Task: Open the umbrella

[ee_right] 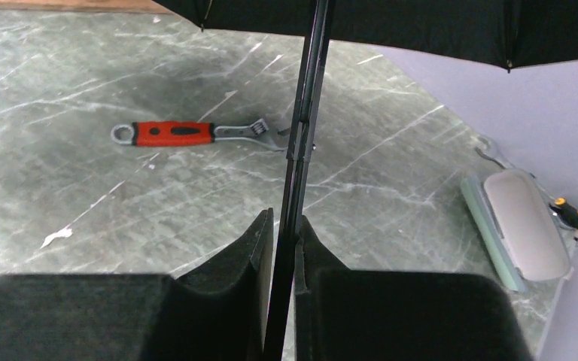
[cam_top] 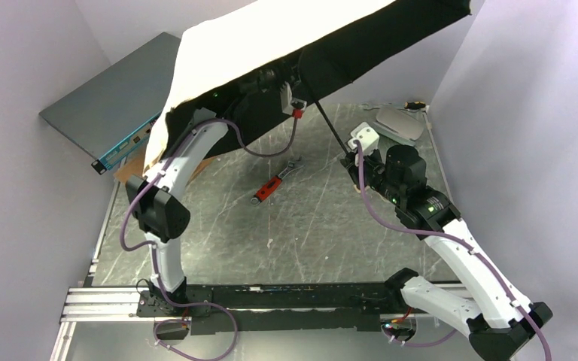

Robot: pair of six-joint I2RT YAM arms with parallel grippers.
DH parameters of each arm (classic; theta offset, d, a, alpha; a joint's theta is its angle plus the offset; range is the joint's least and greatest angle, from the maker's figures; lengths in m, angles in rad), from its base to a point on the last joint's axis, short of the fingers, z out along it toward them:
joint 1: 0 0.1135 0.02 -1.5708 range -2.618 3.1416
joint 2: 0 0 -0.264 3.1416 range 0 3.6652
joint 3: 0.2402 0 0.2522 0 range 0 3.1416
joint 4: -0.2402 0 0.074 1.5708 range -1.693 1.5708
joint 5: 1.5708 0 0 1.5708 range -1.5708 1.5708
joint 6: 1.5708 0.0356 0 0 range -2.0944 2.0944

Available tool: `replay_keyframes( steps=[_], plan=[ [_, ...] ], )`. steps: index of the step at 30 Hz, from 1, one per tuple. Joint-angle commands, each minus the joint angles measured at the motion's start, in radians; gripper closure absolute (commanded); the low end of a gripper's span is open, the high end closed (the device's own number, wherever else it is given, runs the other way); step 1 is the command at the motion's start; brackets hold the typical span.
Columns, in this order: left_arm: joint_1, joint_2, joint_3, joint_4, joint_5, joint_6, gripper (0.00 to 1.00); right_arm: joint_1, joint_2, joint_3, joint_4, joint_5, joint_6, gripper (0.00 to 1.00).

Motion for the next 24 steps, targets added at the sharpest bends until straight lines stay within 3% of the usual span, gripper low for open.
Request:
replay_keyframes(
  steps=[1,5,9,14,16,20,22,24],
  plan=[
    [0.464,-0.164,-0.139,0.596,-0.587,0.197,0.91,0.06,-0.07,-0.012,-0.738,-0.346,-0.149,1.0],
    [0.35,-0.277,-0.322,0.585,-0.425,0.146,0.97,0.06,-0.083,0.082,-0.64,-0.364,-0.085,1.0],
    [0.204,-0.276,-0.379,0.684,-0.281,0.145,1.0,0.061,-0.093,0.124,-0.511,-0.473,0.016,1.0],
    [0.058,-0.286,-0.46,0.729,-0.133,0.132,1.0,0.06,-0.085,0.119,-0.371,-0.471,0.117,1.0],
    [0.019,-0.301,-0.495,0.72,-0.096,0.125,1.0,0.059,-0.073,0.123,-0.328,-0.475,0.152,0.78],
    [-0.022,-0.336,-0.578,0.713,-0.008,0.152,1.0,0.057,-0.04,0.142,-0.266,-0.436,0.222,0.46],
    [-0.032,-0.364,-0.622,0.662,0.044,0.184,1.0,0.056,-0.018,0.16,-0.242,-0.446,0.243,0.35],
    [-0.048,-0.387,-0.654,0.635,0.08,0.194,1.0,0.056,0.01,0.195,-0.234,-0.448,0.267,0.31]
  ],
)
